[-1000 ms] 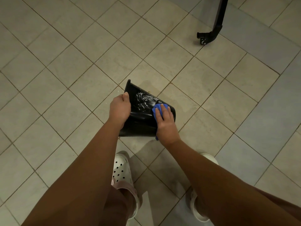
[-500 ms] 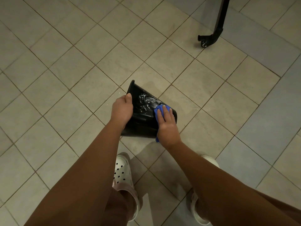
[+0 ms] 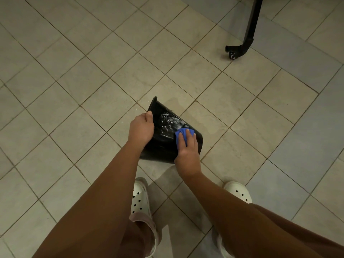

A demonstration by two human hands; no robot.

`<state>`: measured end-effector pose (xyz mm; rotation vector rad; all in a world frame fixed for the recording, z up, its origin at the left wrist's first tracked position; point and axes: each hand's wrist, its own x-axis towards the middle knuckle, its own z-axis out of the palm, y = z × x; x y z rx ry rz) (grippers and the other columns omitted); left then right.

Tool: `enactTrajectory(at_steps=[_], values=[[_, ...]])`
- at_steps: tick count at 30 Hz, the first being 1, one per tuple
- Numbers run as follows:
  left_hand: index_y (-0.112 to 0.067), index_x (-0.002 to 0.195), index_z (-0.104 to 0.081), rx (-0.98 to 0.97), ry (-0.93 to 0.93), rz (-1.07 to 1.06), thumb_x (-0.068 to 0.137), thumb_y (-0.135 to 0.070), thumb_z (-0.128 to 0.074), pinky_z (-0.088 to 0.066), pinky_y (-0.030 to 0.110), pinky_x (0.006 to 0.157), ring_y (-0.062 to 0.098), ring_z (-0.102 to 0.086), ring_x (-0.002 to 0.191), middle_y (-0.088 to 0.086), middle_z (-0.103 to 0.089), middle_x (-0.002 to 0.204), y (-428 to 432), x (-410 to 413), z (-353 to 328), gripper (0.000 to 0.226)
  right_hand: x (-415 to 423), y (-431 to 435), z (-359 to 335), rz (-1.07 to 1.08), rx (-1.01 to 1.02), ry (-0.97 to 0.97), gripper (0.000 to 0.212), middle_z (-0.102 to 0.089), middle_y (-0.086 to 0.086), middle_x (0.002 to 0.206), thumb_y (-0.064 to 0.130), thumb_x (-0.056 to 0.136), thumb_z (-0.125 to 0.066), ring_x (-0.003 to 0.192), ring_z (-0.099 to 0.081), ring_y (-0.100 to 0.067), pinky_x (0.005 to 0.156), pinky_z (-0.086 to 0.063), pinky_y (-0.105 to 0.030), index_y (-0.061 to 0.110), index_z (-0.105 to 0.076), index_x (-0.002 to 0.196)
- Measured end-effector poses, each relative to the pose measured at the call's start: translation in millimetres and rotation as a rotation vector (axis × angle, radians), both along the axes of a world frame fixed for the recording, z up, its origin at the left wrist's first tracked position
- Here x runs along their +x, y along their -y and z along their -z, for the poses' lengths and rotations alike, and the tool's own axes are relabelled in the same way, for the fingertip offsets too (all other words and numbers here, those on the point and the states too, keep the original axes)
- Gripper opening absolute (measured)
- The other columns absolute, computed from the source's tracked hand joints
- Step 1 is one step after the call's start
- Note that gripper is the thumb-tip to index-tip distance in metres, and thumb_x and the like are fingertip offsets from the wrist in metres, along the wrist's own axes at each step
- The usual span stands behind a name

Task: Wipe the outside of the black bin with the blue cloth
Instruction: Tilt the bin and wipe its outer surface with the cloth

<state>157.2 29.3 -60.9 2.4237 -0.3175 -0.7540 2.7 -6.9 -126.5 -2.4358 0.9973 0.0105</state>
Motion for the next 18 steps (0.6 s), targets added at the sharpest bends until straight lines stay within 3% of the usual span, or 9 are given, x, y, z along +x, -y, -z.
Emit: enactTrajectory(at_steps=[5,9,11,16,18], values=[[-0.005,0.097,-0.062,-0.028,-0.046,-0.043,0.107,-0.037,-0.029,-0.049,0.042,0.083,0.028,-0.062,0.088,0.013,-0.065,0.092,-0.1,0.5,1.6,0.047,2.9,14.9,8.3,-0.137,-0.047,0.067,0.086,-0.036,-0.026,0.143,-0.005,0.059,-0.080,0.133,-0.031,-0.044,0.107,-0.027,-0.051,-0.001,-0.042,0.136],[-0.005,0.094,-0.061,-0.031,-0.032,-0.044,0.108,-0.036,-0.029,-0.048,0.042,0.080,0.026,-0.059,0.084,0.012,-0.062,0.088,-0.3,-0.2,0.5,0.047,3.4,20.1,4.4,-0.048,0.053,-0.056,0.091,-0.003,-0.016,0.155,0.011,0.079,-0.072,0.143,-0.002,-0.033,0.115,-0.006,-0.039,0.009,-0.013,0.148],[-0.006,0.091,-0.059,-0.029,-0.027,-0.047,0.108,-0.036,-0.029,-0.047,0.041,0.077,0.025,-0.057,0.081,0.010,-0.060,0.084,-0.5,0.4,-0.3,0.046,0.5,19.6,4.3,-0.033,0.076,-0.073,0.089,0.002,-0.015,0.156,0.015,0.083,-0.068,0.143,0.002,-0.032,0.116,-0.005,-0.039,0.009,-0.009,0.149],[-0.006,0.089,-0.058,-0.019,-0.048,-0.050,0.107,-0.038,-0.029,-0.047,0.041,0.078,0.026,-0.056,0.079,0.009,-0.058,0.080,-3.6,4.5,2.6,0.047,-24.7,27.4,13.8,-0.180,0.036,0.051,0.084,-0.027,-0.021,0.149,-0.001,0.067,-0.078,0.137,-0.023,-0.042,0.107,-0.018,-0.048,0.004,-0.036,0.140],[-0.008,0.087,-0.057,-0.016,-0.060,-0.055,0.107,-0.038,-0.029,-0.046,0.040,0.077,0.024,-0.055,0.077,0.009,-0.057,0.079,-3.3,5.1,2.5,0.046,-28.5,26.5,14.9,-0.257,0.001,0.088,0.088,-0.031,-0.020,0.147,-0.007,0.062,-0.079,0.135,-0.026,-0.045,0.103,-0.021,-0.052,0.006,-0.038,0.139]])
